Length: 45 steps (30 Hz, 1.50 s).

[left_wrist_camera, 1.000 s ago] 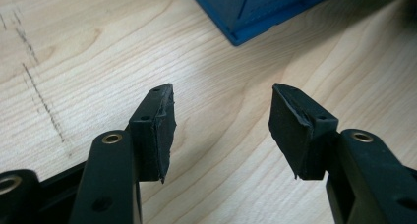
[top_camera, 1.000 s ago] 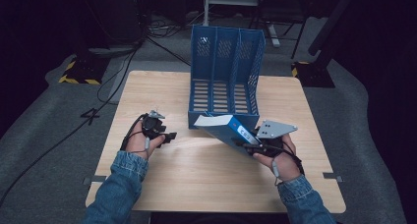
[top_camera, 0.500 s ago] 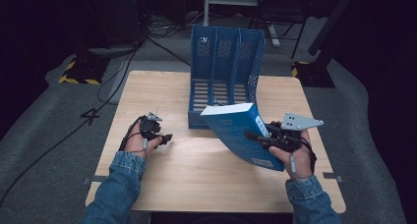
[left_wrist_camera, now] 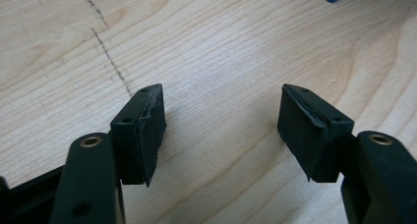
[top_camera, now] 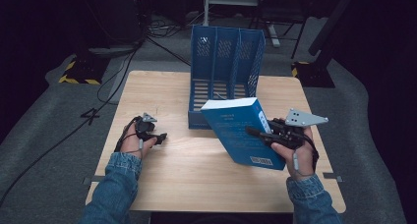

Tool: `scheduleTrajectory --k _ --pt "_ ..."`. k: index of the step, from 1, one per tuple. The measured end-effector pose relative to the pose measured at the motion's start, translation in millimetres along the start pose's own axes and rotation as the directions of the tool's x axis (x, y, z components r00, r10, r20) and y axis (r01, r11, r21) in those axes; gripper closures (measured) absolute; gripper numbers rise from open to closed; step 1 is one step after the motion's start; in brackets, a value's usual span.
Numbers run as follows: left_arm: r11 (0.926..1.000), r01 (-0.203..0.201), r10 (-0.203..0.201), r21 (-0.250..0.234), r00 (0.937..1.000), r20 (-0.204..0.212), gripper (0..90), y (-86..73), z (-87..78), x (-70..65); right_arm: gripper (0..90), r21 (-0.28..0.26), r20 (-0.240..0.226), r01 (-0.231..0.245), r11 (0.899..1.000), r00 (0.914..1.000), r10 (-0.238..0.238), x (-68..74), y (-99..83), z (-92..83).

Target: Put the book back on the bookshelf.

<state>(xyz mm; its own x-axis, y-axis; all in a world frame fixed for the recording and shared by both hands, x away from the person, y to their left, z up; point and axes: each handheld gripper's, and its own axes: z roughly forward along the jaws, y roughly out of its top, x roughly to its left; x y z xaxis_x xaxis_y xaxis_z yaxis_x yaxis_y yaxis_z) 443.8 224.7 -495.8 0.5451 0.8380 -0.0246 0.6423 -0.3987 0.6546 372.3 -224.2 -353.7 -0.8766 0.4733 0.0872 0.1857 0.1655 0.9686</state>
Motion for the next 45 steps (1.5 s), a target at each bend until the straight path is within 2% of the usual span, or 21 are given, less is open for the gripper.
scheduleTrajectory --k 8,14,19,36,43,45 --pt "0.9993 0.011 -0.011 -0.037 0.9999 -0.002 32.2 -3.1 2.5 0.3 62.2 -0.036 0.009 0.024 0.999 0.9997 -0.023 -4.6 20.8 -6.6" --pt "0.997 0.001 -0.001 -0.077 1.0 0.001 31.8 -7.5 3.5 2.2 62.2 -0.054 0.043 0.036 0.998 0.9985 -0.034 -13.7 39.8 -9.8" --pt "0.997 0.005 -0.006 -0.077 1.0 -0.005 31.8 -10.2 1.3 2.5 62.2 -0.087 0.061 0.031 0.996 0.9978 -0.025 -25.9 53.9 -12.4" --pt "0.9972 0.012 -0.014 -0.074 0.9997 -0.019 31.8 -15.0 -3.3 2.9 62.2 -0.132 0.116 0.019 0.991 0.9933 -0.003 -57.1 87.5 -8.7" --pt "0.997 0.012 -0.014 -0.076 0.9997 -0.02 31.8 -15.0 -3.2 2.8 62.2 -0.145 0.179 0.01 0.989 0.9837 0.016 -75.8 100.3 -6.0" --pt "0.9972 0.012 -0.014 -0.074 0.9997 -0.019 31.8 -15.0 -3.4 2.8 62.2 -0.145 0.181 0.01 0.989 0.9834 0.017 -78.1 101.5 -5.6"
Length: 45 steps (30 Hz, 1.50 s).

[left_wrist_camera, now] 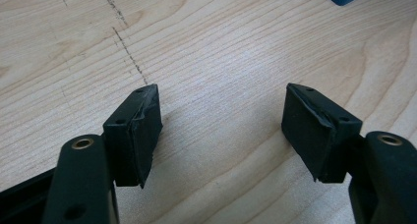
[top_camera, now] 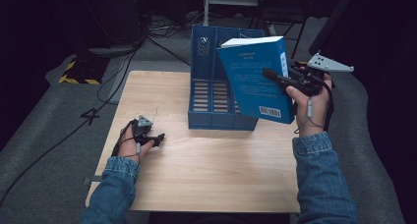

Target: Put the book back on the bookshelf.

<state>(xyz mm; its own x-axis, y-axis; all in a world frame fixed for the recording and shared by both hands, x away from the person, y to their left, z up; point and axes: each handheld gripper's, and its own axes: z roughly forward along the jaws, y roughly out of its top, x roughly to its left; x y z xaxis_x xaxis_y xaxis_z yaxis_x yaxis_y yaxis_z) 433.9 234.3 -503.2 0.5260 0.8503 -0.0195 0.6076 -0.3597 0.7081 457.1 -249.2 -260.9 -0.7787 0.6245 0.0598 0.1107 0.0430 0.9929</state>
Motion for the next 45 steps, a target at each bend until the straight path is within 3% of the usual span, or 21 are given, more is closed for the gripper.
scheduleTrajectory --k 7,13,21,25,27,29,31,34,45 --pt "1.0 0.004 -0.004 0.0 1.0 0.002 31.8 -0.1 0.0 -0.2 62.2 -0.008 0.052 -0.027 1.0 0.9982 0.027 -19.9 6.4 6.0" --pt "1.0 -0.001 0.001 -0.003 1.0 0.005 31.8 -0.1 0.2 0.5 62.2 -0.019 0.124 -0.055 0.998 0.9907 0.057 -38.7 7.2 11.8" --pt "1.0 -0.002 0.002 -0.002 0.9999 0.01 31.5 0.4 0.7 1.0 62.2 -0.048 0.167 -0.106 0.993 0.9795 0.113 -58.4 5.7 20.7" --pt "1.0 -0.001 0.001 0.0 0.9999 0.012 31.4 0.8 1.0 1.1 62.1 -0.08 0.183 -0.171 0.982 0.9658 0.183 -75.3 2.1 24.1" --pt "1.0 -0.001 0.001 0.0 0.9999 0.011 31.4 0.9 1.1 1.1 62.2 -0.079 0.208 -0.184 0.98 0.9582 0.197 -80.7 0.8 26.9" --pt "1.0 -0.001 0.001 0.0 0.9999 0.011 31.4 0.9 1.1 1.1 62.2 -0.077 0.216 -0.187 0.979 0.9558 0.199 -82.2 0.6 28.2" --pt "1.0 -0.001 0.001 0.0 0.9999 0.011 31.4 0.9 1.1 1.1 62.2 -0.077 0.258 -0.194 0.978 0.9438 0.207 -85.3 -1.0 34.2" --pt "1.0 -0.002 0.002 0.0 0.9999 0.011 31.4 0.9 1.0 1.1 62.1 -0.083 0.291 -0.211 0.974 0.9295 0.226 -86.2 -4.1 43.2" --pt "1.0 -0.003 0.003 -0.001 1.0 0.006 31.5 -0.1 0.1 0.4 62.1 -0.092 0.369 -0.231 0.969 0.8955 0.248 -80.4 -11.0 75.4"
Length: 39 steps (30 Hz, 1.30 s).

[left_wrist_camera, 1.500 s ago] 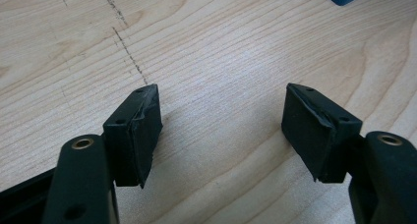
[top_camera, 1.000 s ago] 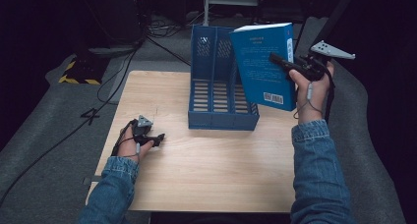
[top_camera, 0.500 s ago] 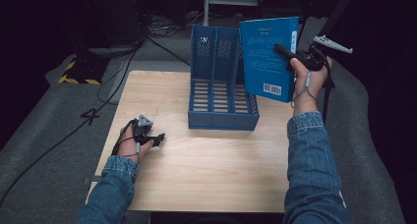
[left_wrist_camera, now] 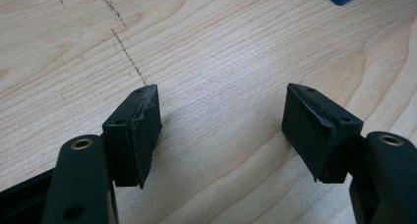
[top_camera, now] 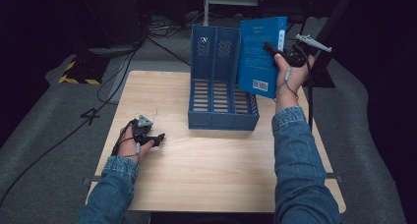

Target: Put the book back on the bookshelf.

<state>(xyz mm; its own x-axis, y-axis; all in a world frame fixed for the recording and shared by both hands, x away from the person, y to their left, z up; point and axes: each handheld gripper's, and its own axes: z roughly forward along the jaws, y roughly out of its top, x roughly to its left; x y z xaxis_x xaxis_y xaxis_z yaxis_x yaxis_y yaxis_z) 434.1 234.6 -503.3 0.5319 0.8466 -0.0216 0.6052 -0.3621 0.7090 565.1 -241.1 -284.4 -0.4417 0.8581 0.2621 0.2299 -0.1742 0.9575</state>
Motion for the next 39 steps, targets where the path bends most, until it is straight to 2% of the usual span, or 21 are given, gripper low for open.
scheduleTrajectory --k 7,12,16,21,28,39 --pt "1.0 0.007 -0.007 -0.002 1.0 -0.003 31.5 -2.5 -2.2 -1.9 61.8 0.016 -0.016 0.032 0.999 0.9994 -0.032 17.6 -4.8 14.4" --pt "1.0 0.007 -0.007 -0.001 1.0 -0.003 31.5 -3.7 -3.5 -2.6 61.5 0.047 -0.005 0.032 0.998 0.9995 -0.032 19.7 -6.8 16.0" --pt "1.0 0.008 -0.008 0.002 1.0 -0.004 31.5 -3.7 -3.8 -2.9 61.3 0.085 0.002 0.055 0.995 0.9984 -0.056 24.0 -15.5 19.9" --pt "1.0 0.01 -0.01 0.002 0.9999 -0.006 31.3 -3.2 -3.3 -2.9 61.2 0.147 0.012 0.099 0.984 0.9947 -0.102 32.6 -25.7 28.4" --pt "1.0 0.008 -0.008 0.002 0.9999 -0.008 31.0 -2.6 -2.8 -2.8 60.9 0.199 0.032 0.135 0.971 0.9891 -0.144 38.1 -37.4 37.3" --pt "1.0 0.007 -0.007 0.002 1.0 -0.006 30.9 -2.4 -2.4 -2.7 60.4 0.247 0.051 0.151 0.957 0.9844 -0.168 36.2 -52.1 46.8"
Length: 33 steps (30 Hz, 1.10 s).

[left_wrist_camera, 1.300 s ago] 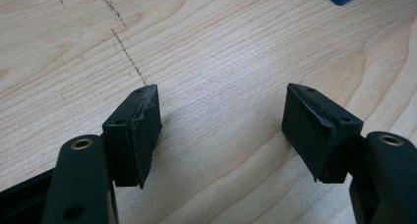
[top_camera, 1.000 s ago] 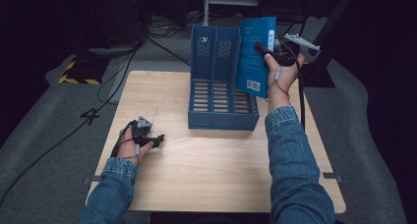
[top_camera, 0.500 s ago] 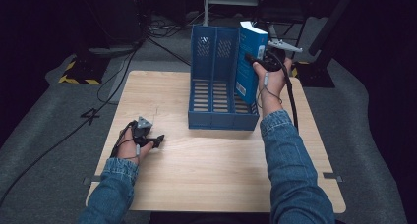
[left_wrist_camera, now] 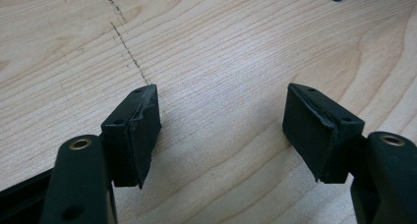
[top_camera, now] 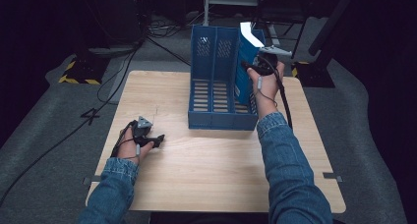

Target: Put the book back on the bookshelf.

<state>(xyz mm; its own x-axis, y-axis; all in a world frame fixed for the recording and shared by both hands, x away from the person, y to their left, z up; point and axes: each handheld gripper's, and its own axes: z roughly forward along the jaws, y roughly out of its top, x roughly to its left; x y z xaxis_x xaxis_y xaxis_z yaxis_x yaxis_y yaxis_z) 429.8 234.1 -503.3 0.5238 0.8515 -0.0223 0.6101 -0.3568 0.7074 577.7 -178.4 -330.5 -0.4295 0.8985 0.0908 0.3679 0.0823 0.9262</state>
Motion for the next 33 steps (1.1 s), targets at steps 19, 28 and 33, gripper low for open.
scheduleTrajectory --k 19,28,33 --pt "0.9999 0.01 -0.01 -0.007 1.0 0.001 30.8 0.7 1.5 -0.5 60.1 0.091 0.05 -0.006 0.996 0.9987 0.001 1.9 -28.4 23.7" --pt "1.0 0.002 -0.002 -0.003 1.0 -0.002 30.5 2.5 2.9 -0.3 59.8 0.085 0.08 0.014 0.996 0.9966 -0.02 4.2 -42.7 24.5" --pt "1.0 0.003 -0.003 -0.005 1.0 -0.004 30.5 2.3 3.0 -0.6 59.7 0.079 0.109 0.036 0.996 0.993 -0.044 9.5 -48.2 20.9"
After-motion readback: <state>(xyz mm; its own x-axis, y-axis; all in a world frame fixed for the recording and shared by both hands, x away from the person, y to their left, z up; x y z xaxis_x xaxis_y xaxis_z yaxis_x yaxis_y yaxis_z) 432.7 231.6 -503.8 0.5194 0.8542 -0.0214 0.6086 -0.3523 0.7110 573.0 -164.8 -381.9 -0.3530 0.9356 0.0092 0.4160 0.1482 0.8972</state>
